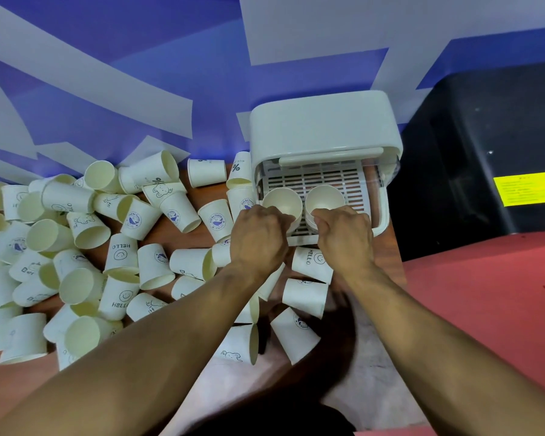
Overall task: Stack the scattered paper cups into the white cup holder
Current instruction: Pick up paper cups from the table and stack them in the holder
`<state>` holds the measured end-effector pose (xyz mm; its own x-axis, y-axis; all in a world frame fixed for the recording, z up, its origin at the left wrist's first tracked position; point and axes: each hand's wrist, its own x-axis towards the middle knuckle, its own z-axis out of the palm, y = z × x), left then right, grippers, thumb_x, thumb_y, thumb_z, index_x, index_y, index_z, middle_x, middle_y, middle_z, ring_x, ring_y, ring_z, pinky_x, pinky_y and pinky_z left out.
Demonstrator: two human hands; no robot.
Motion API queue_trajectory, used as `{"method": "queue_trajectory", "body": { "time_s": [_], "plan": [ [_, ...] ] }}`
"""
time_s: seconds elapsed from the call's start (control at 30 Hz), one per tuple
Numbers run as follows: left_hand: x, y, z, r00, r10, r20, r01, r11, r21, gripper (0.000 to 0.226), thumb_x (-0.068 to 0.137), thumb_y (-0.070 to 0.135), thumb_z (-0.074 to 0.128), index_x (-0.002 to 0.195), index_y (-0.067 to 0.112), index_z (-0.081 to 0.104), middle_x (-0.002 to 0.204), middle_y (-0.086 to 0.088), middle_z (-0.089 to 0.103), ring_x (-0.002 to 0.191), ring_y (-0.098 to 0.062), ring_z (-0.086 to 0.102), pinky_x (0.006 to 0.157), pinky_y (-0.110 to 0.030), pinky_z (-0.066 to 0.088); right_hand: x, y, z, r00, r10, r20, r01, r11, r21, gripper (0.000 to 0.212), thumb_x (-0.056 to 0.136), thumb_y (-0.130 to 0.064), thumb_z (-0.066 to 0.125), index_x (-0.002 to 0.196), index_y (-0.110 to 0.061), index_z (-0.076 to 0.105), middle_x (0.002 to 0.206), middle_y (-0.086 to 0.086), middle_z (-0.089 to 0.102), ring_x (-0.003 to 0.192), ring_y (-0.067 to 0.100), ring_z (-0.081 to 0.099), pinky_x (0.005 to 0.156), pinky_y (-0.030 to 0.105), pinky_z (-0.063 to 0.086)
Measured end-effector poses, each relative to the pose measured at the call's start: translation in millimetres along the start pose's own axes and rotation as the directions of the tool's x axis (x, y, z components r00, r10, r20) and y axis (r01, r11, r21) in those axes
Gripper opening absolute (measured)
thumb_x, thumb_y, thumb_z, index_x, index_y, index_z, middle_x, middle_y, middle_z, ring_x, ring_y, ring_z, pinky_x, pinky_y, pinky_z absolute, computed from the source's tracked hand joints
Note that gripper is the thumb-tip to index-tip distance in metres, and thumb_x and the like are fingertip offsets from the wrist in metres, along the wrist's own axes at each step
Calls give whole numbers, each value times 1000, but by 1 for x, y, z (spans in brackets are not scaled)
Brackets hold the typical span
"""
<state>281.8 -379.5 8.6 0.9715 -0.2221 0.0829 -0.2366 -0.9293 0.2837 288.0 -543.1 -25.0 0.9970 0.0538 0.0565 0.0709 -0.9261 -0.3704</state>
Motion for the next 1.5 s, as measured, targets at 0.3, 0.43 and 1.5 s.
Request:
{"method": "queue_trajectory", "body": {
  "time_s": [0.3, 0.43, 1.5],
  "plan": [
    [6, -6, 15, 992, -42, 121, 42, 999, -4, 31, 89, 18, 53, 113, 27, 72, 105, -2, 71, 91, -24, 61, 84, -35, 43, 0, -5, -3, 1000, 2, -7, -2, 1000, -26, 17, 75, -1, 65, 82, -15, 71, 64, 4, 66, 73, 30, 59, 65, 31, 28],
    [0, -7, 7, 986, -154, 67, 163, 976, -146, 29, 92, 27, 61, 121, 25, 67, 113, 0, 70, 100, -21, 64, 93, -37, 47, -5, -13, -11, 992, -61, -112, 66, 997, 41, 15, 82, -12, 59, 93, -12, 69, 79, 5, 68, 79, 30, 60, 68, 35, 38],
    [-100, -388, -105, 636, -766, -93, 669, 608, -427, 25, 88, 40, 65, 109, 27, 70, 120, 4, 60, 92, -15, 65, 84, -27, 46, 76, -380, 129, 926, -298, 233, 245, 942, 230, 34, 83, -20, 63, 117, -15, 61, 113, 4, 63, 103, 23, 58, 88, 35, 47]
  ]
}}
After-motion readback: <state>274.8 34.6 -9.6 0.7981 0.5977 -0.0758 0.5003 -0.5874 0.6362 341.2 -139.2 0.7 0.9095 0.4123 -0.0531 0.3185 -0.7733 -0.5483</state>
